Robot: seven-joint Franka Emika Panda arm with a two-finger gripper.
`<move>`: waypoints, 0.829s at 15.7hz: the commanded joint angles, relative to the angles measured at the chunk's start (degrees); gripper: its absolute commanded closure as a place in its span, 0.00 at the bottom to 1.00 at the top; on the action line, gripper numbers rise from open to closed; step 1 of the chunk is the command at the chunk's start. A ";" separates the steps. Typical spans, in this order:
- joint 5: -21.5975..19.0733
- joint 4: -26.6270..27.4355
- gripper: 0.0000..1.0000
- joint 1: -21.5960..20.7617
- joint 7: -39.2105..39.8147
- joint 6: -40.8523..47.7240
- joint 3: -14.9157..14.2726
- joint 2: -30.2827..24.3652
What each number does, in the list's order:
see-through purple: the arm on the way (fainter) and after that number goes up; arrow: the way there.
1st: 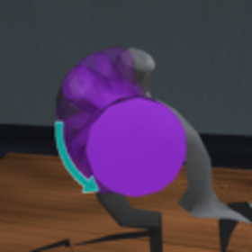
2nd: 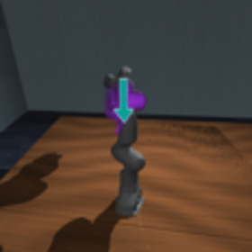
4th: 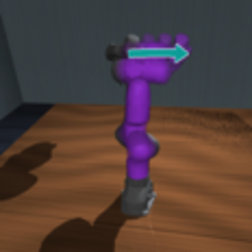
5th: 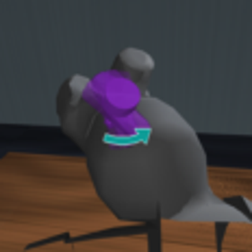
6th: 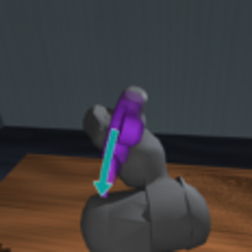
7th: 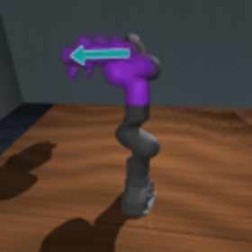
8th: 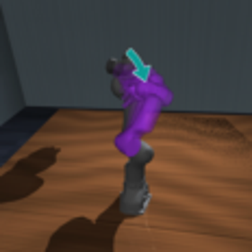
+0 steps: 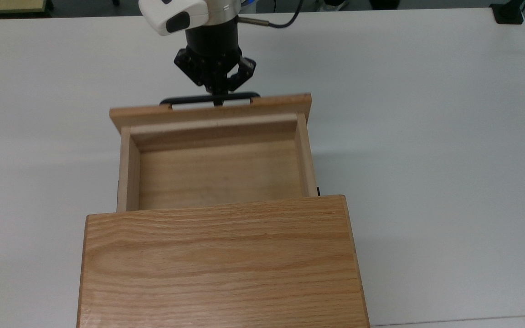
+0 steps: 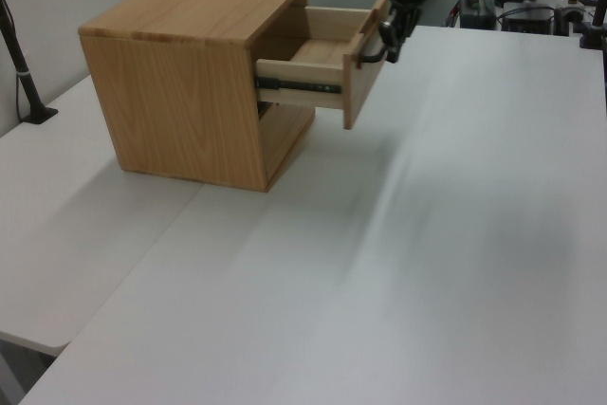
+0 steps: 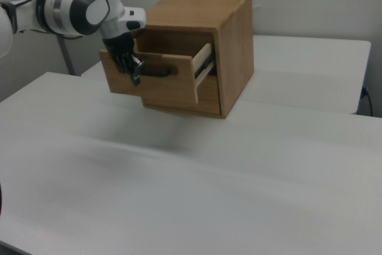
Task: Close the drawer by sliding it
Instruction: 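Lower the gripper onto the drawer front beside the black handle, then push the drawer front with the gripper into the cabinet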
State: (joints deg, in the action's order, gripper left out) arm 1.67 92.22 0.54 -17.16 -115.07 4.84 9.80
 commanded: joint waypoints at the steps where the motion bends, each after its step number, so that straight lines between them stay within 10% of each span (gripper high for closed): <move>1: 3.50 -9.68 1.00 -0.62 -8.56 -5.58 -0.27 6.71; 13: 22.05 -13.83 1.00 -3.44 -36.16 -24.05 -0.27 15.95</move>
State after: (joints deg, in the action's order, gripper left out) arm 20.93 80.25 -2.39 -46.28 -135.47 4.85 24.01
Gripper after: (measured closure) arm 0.996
